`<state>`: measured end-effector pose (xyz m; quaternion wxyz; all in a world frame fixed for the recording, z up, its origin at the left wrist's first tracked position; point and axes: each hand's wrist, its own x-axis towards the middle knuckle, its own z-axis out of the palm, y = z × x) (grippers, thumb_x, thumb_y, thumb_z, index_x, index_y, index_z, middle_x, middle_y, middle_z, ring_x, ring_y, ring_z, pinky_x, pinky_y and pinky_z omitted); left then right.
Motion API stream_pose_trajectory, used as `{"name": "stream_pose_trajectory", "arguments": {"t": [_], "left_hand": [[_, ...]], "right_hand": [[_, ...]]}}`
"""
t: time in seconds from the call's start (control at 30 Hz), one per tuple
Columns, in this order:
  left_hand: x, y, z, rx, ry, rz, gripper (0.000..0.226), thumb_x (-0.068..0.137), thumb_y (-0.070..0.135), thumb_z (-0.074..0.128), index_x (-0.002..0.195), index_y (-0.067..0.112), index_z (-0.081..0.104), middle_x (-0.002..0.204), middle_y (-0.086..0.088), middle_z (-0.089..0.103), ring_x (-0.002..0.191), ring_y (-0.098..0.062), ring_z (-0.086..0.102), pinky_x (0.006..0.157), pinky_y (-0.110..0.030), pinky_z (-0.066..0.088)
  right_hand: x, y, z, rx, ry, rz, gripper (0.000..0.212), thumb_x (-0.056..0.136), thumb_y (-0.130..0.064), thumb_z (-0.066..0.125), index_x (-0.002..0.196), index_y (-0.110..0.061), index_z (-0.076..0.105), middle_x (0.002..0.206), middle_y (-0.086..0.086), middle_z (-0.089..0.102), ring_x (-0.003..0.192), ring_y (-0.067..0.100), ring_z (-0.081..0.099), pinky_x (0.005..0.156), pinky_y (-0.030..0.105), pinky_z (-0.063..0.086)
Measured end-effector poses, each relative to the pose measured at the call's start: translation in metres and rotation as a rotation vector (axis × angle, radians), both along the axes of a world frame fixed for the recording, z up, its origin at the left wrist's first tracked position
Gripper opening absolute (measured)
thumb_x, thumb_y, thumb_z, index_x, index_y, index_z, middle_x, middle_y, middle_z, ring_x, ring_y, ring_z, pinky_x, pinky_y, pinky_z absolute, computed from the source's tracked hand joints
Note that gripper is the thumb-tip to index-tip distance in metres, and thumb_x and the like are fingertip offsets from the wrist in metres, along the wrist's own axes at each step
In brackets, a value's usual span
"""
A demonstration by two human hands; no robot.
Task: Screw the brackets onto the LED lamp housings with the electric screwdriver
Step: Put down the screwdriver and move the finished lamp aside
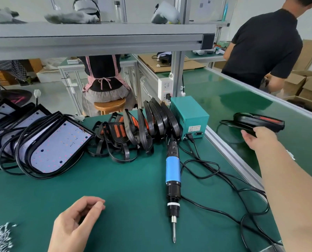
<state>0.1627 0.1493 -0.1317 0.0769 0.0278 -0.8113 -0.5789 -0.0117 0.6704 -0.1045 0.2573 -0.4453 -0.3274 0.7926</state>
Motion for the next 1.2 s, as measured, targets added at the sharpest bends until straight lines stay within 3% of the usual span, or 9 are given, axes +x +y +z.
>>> {"name": "stream_pose_trajectory", "arguments": {"t": [0.17, 0.33, 0.37, 0.4, 0.43, 0.57, 0.77, 0.87, 1.2], "left_hand": [[-0.002, -0.001, -0.003, 0.003, 0.002, -0.016, 0.026, 0.089, 0.004, 0.07, 0.081, 0.027, 0.076, 0.08, -0.002, 0.077, 0.078, -0.007, 0.07, 0.073, -0.005, 0.049], [-0.003, -0.001, -0.005, 0.006, 0.02, -0.02, 0.026, 0.09, 0.007, 0.07, 0.078, 0.03, 0.075, 0.079, -0.001, 0.076, 0.077, -0.01, 0.069, 0.071, -0.006, 0.048], [-0.003, -0.001, -0.005, 0.014, 0.025, -0.021, 0.027, 0.09, 0.006, 0.07, 0.078, 0.03, 0.075, 0.079, -0.001, 0.076, 0.077, -0.011, 0.068, 0.07, -0.007, 0.048], [-0.003, 0.0, -0.006, 0.024, 0.028, -0.021, 0.028, 0.09, 0.006, 0.07, 0.077, 0.03, 0.075, 0.079, -0.002, 0.076, 0.077, -0.013, 0.068, 0.07, -0.007, 0.048], [-0.003, 0.0, -0.007, 0.034, 0.031, -0.02, 0.029, 0.09, 0.005, 0.07, 0.076, 0.029, 0.075, 0.078, -0.003, 0.075, 0.077, -0.015, 0.068, 0.07, -0.008, 0.048], [-0.004, 0.0, -0.012, 0.072, 0.011, -0.011, 0.023, 0.091, 0.008, 0.071, 0.078, 0.026, 0.075, 0.079, -0.007, 0.074, 0.082, -0.029, 0.066, 0.072, -0.02, 0.05], [-0.003, 0.0, -0.009, 0.087, 0.01, -0.025, 0.018, 0.092, 0.011, 0.071, 0.08, 0.025, 0.075, 0.08, -0.008, 0.073, 0.082, -0.03, 0.066, 0.078, -0.036, 0.052], [-0.002, -0.003, -0.009, 0.035, 0.016, -0.024, 0.019, 0.092, 0.007, 0.069, 0.079, 0.02, 0.075, 0.076, -0.006, 0.072, 0.073, -0.024, 0.063, 0.067, -0.026, 0.05], [-0.024, -0.024, 0.001, 0.143, 0.004, 0.152, 0.006, 0.081, 0.028, 0.071, 0.079, 0.032, 0.075, 0.079, 0.005, 0.075, 0.081, -0.017, 0.068, 0.074, -0.023, 0.052]], "right_hand": [[0.021, -0.065, 0.033, 0.157, 0.17, 0.009, 0.046, 0.099, -0.006, 0.056, 0.144, -0.006, 0.047, 0.117, 0.008, 0.057, 0.081, 0.012, 0.048, 0.071, 0.013, 0.05], [0.044, -0.144, 0.063, 0.3, 0.117, 0.259, 0.031, 0.093, 0.008, 0.049, 0.122, 0.016, 0.049, 0.121, 0.027, 0.06, 0.111, 0.017, 0.067, 0.11, 0.058, 0.036], [0.05, -0.163, 0.066, 0.377, 0.098, 0.316, 0.026, 0.09, 0.011, 0.047, 0.115, 0.019, 0.048, 0.108, 0.022, 0.061, 0.097, 0.007, 0.066, 0.08, 0.048, 0.012], [0.057, -0.184, 0.066, 0.476, 0.104, 0.364, 0.029, 0.089, 0.009, 0.048, 0.117, 0.019, 0.048, 0.108, 0.012, 0.063, 0.1, 0.004, 0.061, 0.108, 0.06, 0.042], [0.066, -0.207, 0.067, 0.571, 0.133, 0.42, 0.03, 0.09, 0.006, 0.052, 0.118, 0.014, 0.052, 0.106, 0.003, 0.063, 0.098, 0.005, 0.055, 0.088, 0.037, 0.048], [0.088, -0.296, 0.047, 0.839, 0.209, 0.797, 0.028, 0.093, -0.007, 0.061, 0.118, -0.021, 0.062, 0.115, -0.01, 0.064, 0.104, 0.005, 0.061, 0.09, 0.026, 0.048], [0.088, -0.383, -0.009, 1.48, -0.078, 1.266, 0.048, 0.1, -0.025, 0.055, 0.147, -0.019, 0.044, 0.153, 0.0, 0.038, 0.141, 0.024, 0.035, 0.113, 0.041, 0.036], [0.087, -0.404, -0.028, 1.69, -0.224, 1.228, 0.057, 0.1, -0.031, 0.053, 0.152, -0.017, 0.035, 0.162, 0.003, 0.022, 0.153, 0.027, 0.008, 0.117, 0.045, 0.025], [0.09, -0.415, -0.048, 1.781, -0.254, 1.005, 0.039, 0.1, -0.024, 0.045, 0.138, -0.017, 0.054, 0.154, 0.002, 0.033, 0.148, 0.032, 0.018, 0.113, 0.043, 0.025]]}}
